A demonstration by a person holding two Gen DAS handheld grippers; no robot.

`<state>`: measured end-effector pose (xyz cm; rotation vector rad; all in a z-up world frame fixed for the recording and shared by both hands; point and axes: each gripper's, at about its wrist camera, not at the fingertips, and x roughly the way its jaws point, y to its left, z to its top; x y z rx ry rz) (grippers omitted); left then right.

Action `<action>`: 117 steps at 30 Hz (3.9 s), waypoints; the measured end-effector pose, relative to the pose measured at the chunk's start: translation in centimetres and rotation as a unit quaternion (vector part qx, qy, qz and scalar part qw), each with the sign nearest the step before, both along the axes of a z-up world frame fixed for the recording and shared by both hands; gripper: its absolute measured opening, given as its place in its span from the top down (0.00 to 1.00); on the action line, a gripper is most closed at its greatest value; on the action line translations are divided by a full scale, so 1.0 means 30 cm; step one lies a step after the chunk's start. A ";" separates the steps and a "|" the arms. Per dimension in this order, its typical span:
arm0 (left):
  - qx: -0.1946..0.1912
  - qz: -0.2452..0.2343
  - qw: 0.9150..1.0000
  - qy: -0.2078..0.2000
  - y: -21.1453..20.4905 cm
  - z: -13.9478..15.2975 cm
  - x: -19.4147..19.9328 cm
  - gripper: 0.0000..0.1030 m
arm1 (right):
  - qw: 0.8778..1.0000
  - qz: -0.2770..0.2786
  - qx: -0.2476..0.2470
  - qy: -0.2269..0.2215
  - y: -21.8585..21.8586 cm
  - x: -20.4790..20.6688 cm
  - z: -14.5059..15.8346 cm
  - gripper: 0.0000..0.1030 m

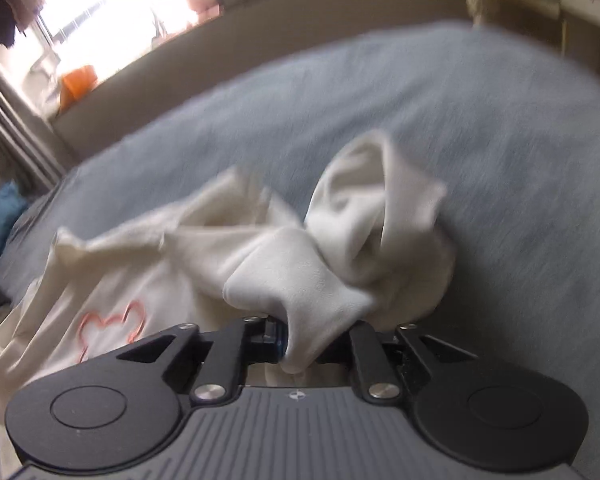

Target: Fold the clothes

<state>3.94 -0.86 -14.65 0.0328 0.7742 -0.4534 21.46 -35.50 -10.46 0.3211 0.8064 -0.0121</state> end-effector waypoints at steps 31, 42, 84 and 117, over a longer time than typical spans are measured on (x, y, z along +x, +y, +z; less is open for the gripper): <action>0.022 0.002 1.000 -0.012 -0.009 0.027 -0.017 0.66 | 0.974 -0.073 0.213 0.013 -0.550 -0.323 0.122 0.57; -0.005 -0.024 1.000 0.011 0.050 0.136 -0.105 0.66 | 0.957 -0.017 0.249 0.149 -0.477 -0.739 -0.038 0.55; -0.125 0.174 0.950 0.228 0.604 0.084 -0.283 0.63 | 0.932 0.031 0.344 0.112 -0.274 -0.551 -0.040 0.94; 0.077 -0.093 0.992 0.032 0.191 0.123 -0.201 0.63 | 0.927 0.364 -0.065 0.055 0.385 -0.762 0.045 0.58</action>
